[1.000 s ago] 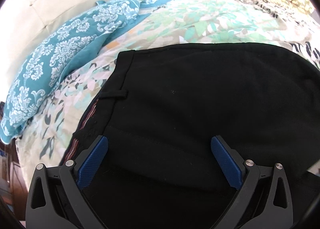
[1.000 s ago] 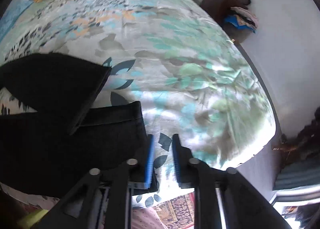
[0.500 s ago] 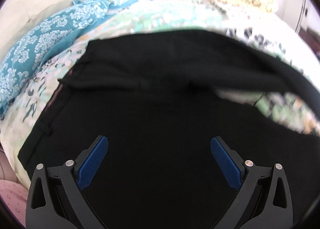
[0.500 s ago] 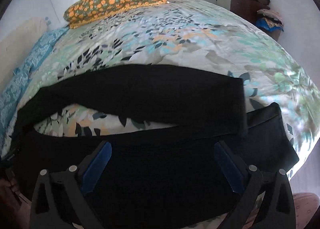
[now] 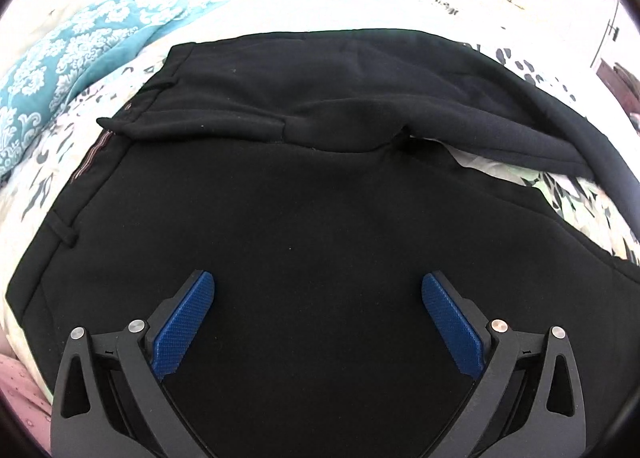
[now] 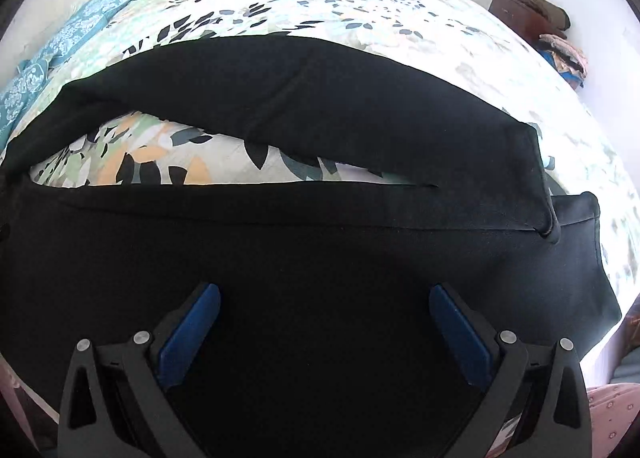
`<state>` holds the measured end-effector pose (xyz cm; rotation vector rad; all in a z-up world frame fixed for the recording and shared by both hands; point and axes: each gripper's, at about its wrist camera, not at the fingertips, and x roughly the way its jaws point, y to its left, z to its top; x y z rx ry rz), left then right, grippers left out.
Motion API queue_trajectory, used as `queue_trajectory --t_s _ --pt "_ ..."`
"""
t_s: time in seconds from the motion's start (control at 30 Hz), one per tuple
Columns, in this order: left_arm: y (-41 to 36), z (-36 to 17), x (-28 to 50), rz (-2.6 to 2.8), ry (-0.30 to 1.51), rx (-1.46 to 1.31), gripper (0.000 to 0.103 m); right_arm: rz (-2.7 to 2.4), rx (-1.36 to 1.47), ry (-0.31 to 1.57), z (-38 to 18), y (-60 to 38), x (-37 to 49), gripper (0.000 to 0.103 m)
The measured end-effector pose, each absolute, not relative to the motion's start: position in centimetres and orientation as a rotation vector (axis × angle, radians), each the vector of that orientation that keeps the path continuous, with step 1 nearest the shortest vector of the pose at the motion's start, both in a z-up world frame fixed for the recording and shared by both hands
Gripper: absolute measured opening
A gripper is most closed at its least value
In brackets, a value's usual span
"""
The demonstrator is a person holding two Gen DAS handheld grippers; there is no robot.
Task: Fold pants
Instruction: 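Fold the held leg over the trousers and release with the right tool, then grasp the trouser fabric edge with the right tool and lift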
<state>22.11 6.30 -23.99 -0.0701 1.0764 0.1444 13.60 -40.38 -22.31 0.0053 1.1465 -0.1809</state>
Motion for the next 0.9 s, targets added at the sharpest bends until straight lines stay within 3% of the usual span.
queue_trajectory --t_s 0.7,0.77,0.9 --pt "6.7 -24.1 22.0 0.143 1.071 -0.064 0.103 -0.170 0.035 1.160 -21.9 -40.5 13.5 0.103" --pt "6.7 -24.1 22.0 0.143 1.071 -0.063 0.103 -0.109 0.226 1.117 -20.3 -42.6 13.4 0.103" --pt "6.4 -24.2 21.9 0.142 1.068 -0.061 0.103 0.021 0.876 0.868 -19.5 -50.5 10.8 0.103"
